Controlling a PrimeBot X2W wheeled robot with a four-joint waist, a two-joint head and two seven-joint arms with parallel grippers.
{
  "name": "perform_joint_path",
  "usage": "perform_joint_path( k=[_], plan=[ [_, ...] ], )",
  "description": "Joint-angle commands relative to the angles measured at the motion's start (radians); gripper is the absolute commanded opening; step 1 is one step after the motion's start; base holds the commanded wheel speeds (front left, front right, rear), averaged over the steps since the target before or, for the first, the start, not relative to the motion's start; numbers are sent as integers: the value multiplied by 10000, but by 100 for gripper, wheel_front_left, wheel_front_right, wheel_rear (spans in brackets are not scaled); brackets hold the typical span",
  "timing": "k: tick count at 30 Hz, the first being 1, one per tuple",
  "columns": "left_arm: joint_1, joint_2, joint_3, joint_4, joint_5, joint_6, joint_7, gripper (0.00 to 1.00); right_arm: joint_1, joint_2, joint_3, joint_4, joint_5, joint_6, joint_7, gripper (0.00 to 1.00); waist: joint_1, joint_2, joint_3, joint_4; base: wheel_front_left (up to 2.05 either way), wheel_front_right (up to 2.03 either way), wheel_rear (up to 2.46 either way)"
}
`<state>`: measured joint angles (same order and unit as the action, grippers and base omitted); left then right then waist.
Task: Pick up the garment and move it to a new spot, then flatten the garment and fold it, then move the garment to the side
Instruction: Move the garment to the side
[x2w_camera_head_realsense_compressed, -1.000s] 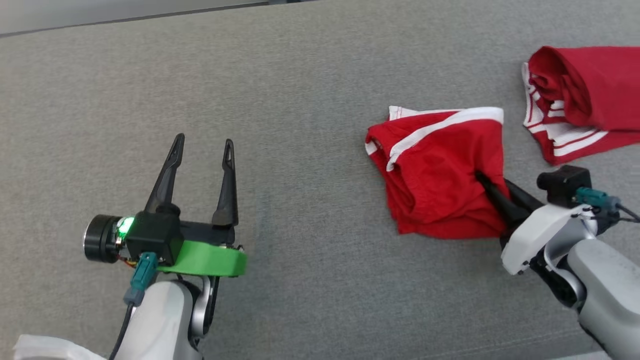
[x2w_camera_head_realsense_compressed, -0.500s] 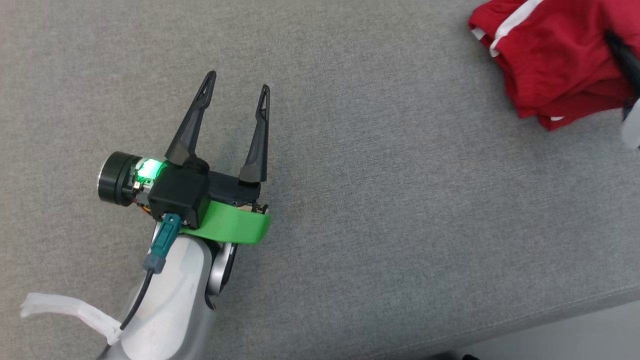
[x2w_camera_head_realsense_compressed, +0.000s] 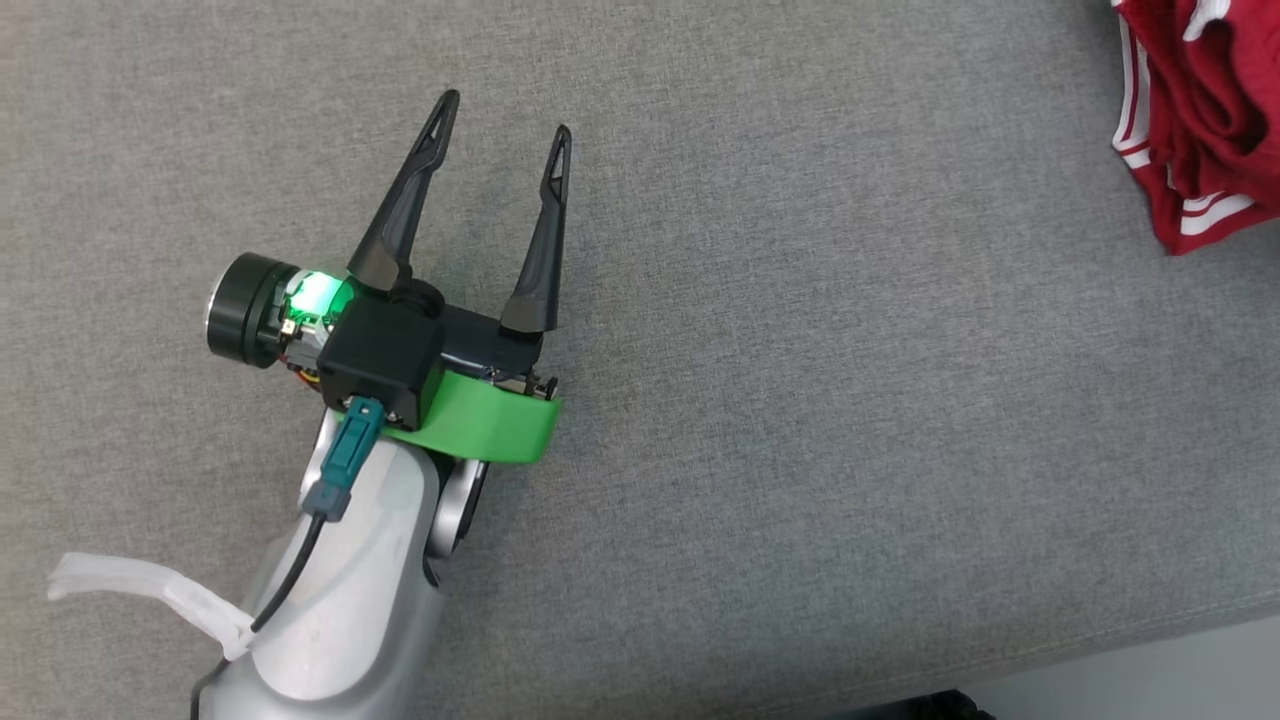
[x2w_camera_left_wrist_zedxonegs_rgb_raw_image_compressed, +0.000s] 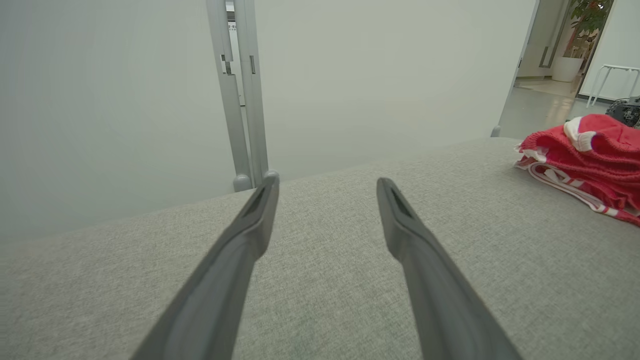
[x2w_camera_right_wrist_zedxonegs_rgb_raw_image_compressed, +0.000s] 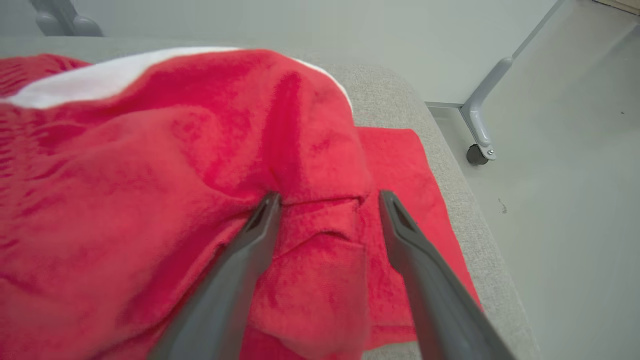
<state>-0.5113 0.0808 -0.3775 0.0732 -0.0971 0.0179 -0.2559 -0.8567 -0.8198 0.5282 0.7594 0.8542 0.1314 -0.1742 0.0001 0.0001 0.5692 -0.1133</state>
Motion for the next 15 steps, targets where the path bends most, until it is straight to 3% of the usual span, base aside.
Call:
perform_joint_path(
  k=[1,6,15],
  plan=[
    [27,68,32,70,-14,52,-17,100,361,133,-101,186,97,-14,-337,100,-1,-1,-272,-87,0,0,0],
    [613,193,141,212,-201,196,-44,100,1578,796,-768,19,370,-14,-902,100,-1,-1,-1109,-418,0,0,0],
    [1950,564,583,146,-585,587,47,100,4243,2198,-3140,-2847,-1258,-12,-905,100,-1,-1,-2499,-978,0,0,0]
  ],
)
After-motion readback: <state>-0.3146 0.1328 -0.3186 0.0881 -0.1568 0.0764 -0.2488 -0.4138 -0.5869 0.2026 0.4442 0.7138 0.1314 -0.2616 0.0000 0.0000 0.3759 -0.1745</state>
